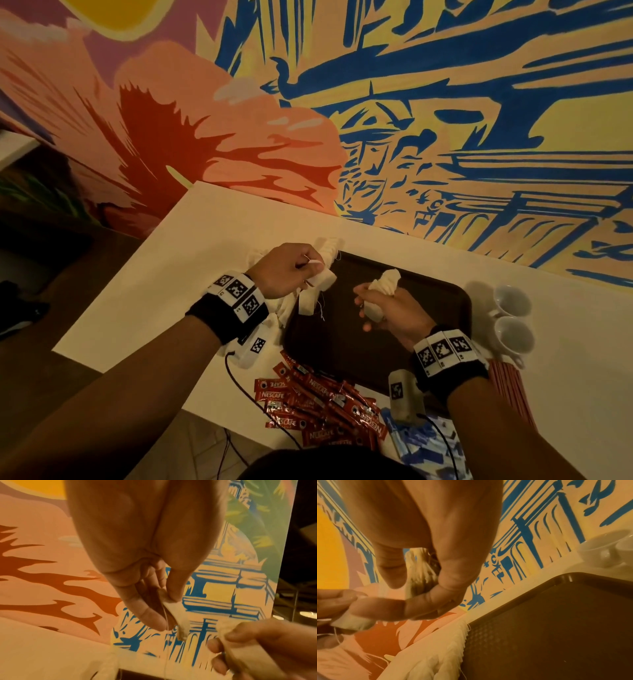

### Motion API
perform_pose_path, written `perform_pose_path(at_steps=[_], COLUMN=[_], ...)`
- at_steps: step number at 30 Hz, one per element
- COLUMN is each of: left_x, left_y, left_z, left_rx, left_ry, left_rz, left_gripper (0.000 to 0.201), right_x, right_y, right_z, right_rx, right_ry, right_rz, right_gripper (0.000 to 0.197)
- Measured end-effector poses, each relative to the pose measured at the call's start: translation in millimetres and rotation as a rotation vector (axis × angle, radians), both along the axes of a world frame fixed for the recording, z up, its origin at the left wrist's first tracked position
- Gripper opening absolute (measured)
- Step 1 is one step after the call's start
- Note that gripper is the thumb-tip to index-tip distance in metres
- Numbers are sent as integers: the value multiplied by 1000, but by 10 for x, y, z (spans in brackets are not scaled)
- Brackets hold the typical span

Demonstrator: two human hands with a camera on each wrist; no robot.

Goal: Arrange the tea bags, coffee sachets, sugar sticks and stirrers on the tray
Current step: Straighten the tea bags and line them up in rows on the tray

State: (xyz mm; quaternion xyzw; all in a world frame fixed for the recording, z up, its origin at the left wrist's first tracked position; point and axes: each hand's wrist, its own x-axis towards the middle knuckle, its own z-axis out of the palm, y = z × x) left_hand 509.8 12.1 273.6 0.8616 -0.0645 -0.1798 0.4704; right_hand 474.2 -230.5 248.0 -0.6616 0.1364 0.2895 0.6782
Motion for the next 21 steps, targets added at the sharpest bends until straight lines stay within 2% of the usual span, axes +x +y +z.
perform_pose_path(at_steps=[3,5,7,11,17,21], left_x=[123,157,172,167,237,326], left_y=[104,121,117,110,99,74], left_z=[-241,-412,-592,-920,-1151,-1179], left_rx=[147,336,497,680,768,764], left_ry=[30,19,28,133,214,119], left_rz=[-64,-150,-236,-386,-503,-449], left_gripper=[10,13,20,27,39,39], right_x=[2,11,17,-6,-72,-103], right_y=[-13,4,33,88,92,103], right_z=[-18,-30,-51,-118,-230,-236], right_rx=[69,79,66,8,-43,-52], right_ry=[61,82,94,101,108,98], right_rz=[-27,-40,-48,-44,-41,-57], right_gripper=[22,25,28,26,25,25])
